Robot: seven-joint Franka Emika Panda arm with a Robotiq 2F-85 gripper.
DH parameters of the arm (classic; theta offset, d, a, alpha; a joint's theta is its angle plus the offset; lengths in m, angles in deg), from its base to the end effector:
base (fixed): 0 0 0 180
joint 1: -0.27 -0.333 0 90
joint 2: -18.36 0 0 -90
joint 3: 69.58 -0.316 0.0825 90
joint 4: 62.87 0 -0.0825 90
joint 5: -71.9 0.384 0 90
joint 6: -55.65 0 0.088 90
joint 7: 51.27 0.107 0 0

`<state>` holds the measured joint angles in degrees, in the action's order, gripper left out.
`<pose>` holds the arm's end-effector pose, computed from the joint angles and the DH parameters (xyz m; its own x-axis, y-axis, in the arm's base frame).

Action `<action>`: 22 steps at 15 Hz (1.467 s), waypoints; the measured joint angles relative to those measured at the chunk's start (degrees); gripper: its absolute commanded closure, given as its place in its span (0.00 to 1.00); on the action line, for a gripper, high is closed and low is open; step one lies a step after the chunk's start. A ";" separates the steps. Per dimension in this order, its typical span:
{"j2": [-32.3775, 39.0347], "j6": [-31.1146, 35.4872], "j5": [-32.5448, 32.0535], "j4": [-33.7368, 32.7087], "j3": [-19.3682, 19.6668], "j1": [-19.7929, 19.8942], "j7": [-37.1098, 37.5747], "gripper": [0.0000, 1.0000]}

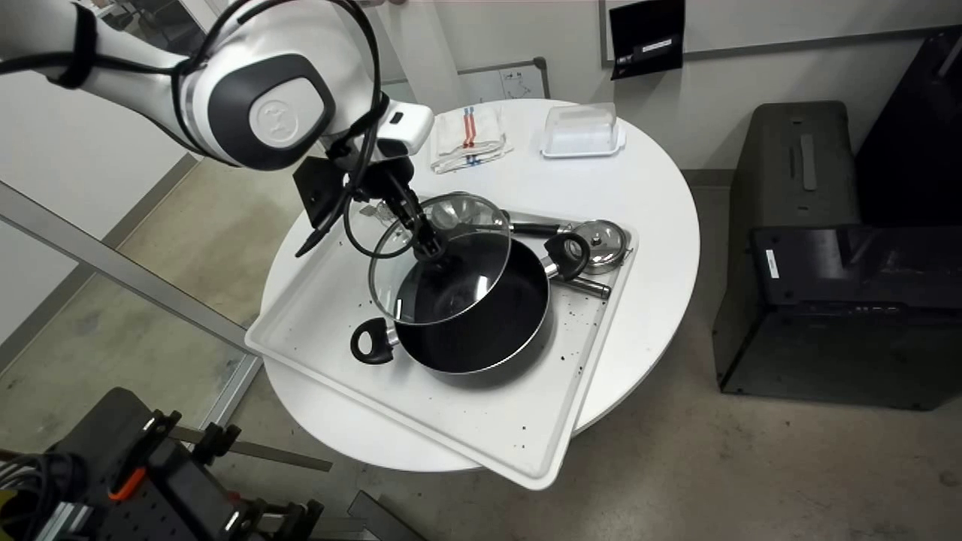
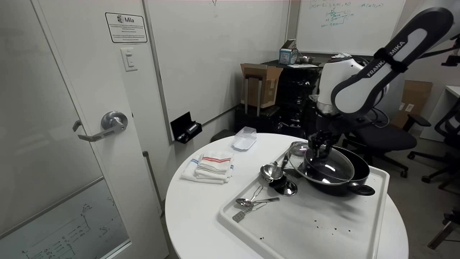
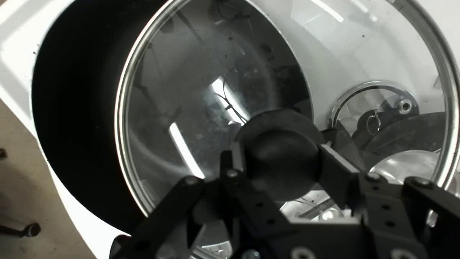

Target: Put the lid on the black pot

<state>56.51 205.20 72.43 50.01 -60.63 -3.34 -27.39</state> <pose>0.6024 -0.0562 0.1299 0.8845 -0.4662 0.0197 -0.4659 -0.8801 0.0915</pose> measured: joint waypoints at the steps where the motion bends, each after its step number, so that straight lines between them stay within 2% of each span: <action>1: 0.23 -0.19 0.38 -0.42 -0.01 0.42 0.00 0.74; 12: 0.00 -6.62 4.28 -2.77 -1.85 4.49 -1.42 0.74; 22: -0.80 -9.25 4.56 -3.76 -1.09 6.50 -1.33 0.74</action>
<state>55.71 195.95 76.99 46.25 -61.72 3.16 -28.71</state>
